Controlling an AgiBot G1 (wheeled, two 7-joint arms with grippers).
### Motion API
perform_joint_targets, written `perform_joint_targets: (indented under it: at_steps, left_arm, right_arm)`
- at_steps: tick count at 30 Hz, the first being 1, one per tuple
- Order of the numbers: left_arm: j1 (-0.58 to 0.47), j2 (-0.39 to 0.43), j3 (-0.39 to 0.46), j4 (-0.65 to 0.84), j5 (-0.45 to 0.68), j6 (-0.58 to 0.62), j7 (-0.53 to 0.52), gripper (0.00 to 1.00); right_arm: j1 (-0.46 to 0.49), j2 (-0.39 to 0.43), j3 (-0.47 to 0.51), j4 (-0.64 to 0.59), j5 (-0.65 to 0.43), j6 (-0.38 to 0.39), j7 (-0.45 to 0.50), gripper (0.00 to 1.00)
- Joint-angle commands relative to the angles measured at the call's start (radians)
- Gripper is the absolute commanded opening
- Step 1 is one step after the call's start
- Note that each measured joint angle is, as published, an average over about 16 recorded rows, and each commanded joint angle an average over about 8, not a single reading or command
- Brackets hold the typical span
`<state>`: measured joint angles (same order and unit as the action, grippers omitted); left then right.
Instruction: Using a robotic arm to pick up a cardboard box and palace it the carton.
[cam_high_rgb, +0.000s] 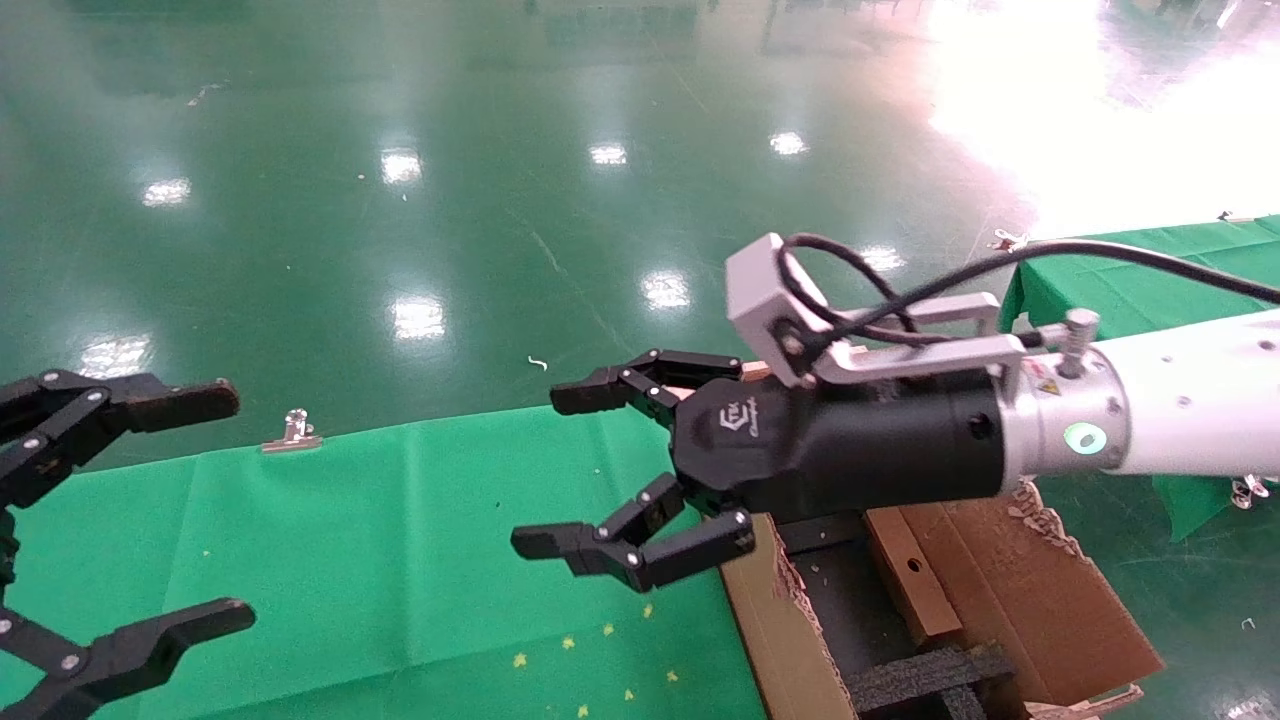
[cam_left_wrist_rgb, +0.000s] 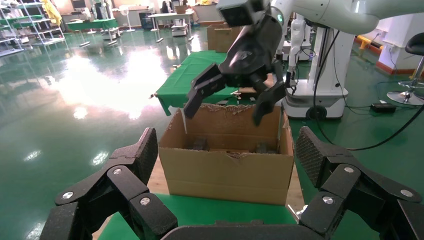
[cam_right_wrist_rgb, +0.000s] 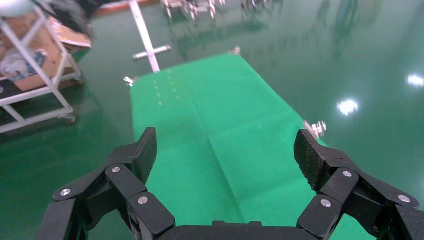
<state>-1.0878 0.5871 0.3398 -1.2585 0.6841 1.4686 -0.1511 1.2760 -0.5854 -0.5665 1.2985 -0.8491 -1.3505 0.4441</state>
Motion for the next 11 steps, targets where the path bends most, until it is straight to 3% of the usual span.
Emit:
perform_joint_targets:
  at_steps: [1, 11]
  left_arm:
    - [0.000, 0.000, 0.000, 0.000, 0.000, 0.000, 0.000, 1.00]
    - [0.000, 0.000, 0.000, 0.000, 0.000, 0.000, 0.000, 1.00]
  right_arm:
    - [-0.034, -0.004, 0.049, -0.002, 0.020, -0.025, -0.044, 1.00]
    - [-0.177, -0.023, 0.251, -0.013, 0.104, -0.127, -0.225, 1.00]
